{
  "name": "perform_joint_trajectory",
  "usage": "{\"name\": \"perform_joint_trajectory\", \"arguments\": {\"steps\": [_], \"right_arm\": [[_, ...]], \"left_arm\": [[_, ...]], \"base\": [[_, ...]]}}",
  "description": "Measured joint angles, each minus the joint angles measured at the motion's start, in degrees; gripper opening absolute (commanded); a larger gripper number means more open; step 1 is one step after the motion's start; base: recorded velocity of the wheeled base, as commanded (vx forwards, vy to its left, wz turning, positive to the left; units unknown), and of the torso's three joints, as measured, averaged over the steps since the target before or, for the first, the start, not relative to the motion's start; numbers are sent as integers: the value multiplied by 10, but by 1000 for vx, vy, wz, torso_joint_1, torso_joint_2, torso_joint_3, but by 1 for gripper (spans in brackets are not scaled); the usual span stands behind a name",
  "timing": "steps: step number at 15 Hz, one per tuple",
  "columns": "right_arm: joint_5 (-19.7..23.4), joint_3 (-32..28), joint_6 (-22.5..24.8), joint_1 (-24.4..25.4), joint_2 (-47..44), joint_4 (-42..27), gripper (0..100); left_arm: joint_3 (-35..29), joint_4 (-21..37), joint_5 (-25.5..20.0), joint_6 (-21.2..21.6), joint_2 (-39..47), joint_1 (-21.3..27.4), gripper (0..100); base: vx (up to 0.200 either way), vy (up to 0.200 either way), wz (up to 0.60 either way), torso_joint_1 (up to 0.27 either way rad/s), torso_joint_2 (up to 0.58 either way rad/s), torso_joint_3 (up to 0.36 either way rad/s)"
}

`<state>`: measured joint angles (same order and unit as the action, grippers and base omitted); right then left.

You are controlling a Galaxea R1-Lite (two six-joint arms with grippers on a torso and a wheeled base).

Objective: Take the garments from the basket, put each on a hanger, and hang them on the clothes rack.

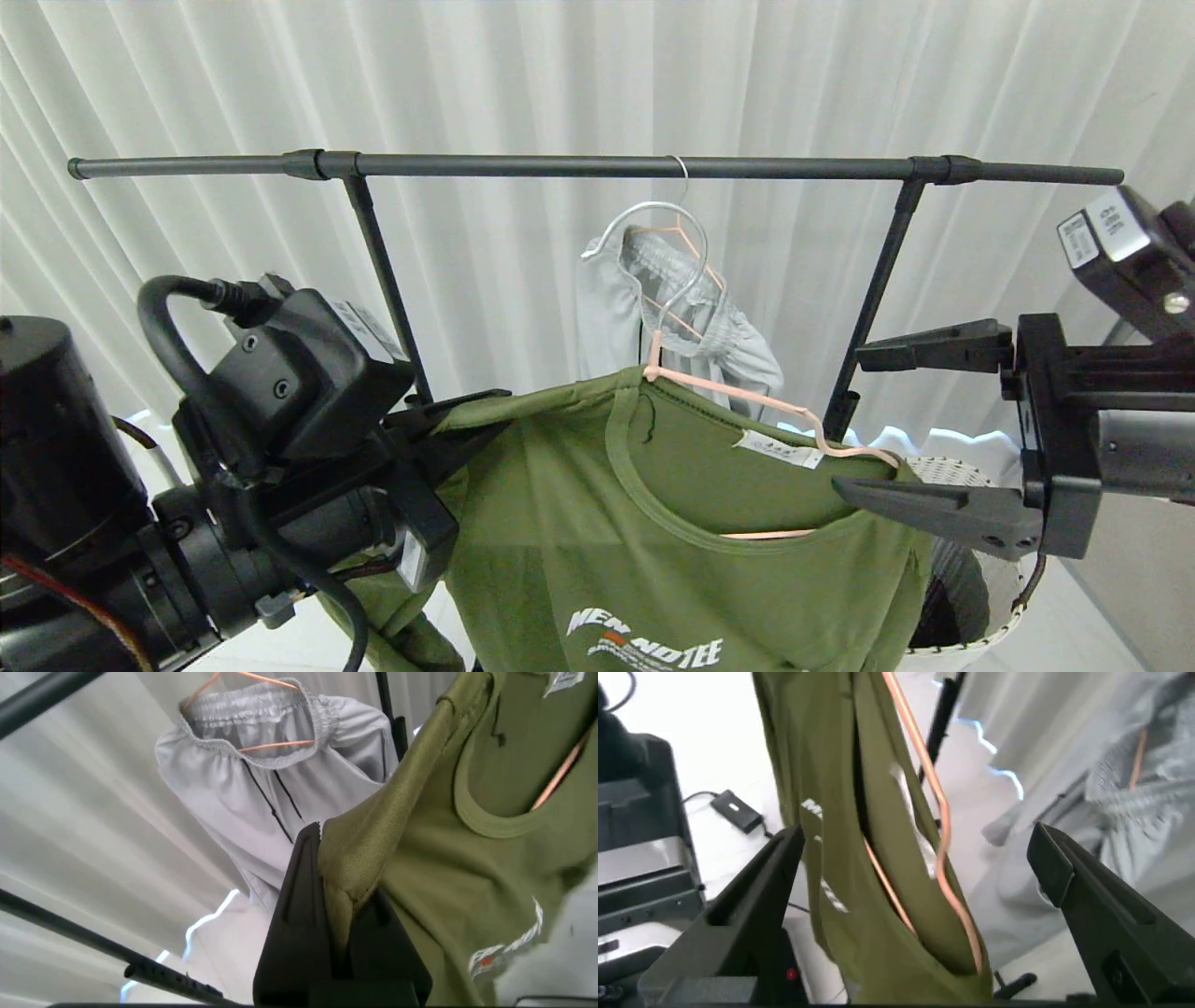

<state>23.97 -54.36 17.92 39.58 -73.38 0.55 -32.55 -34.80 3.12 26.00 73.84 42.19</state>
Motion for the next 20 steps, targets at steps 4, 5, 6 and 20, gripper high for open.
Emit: {"name": "perform_joint_trajectory", "arguments": {"steps": [4, 5, 6, 20], "right_arm": [[2, -20, 0, 40, -31, -15, 100], [2, -28, 1, 45, -44, -17, 100], [2, -40, 5, 49, -59, -26, 100], [1, -133, 25, 50, -153, -127, 0]], "left_arm": [[0, -7, 0, 3, 3, 2, 0], [0, -7, 0, 3, 3, 4, 0], [-1, -7, 0, 4, 2, 8, 0], [2, -32, 1, 5, 4, 19, 0]], "base": [[0, 0, 0, 0, 0, 0], [0, 0, 0, 0, 0, 0], [0, 0, 0, 0, 0, 0], [0, 0, 0, 0, 0, 0]]}}
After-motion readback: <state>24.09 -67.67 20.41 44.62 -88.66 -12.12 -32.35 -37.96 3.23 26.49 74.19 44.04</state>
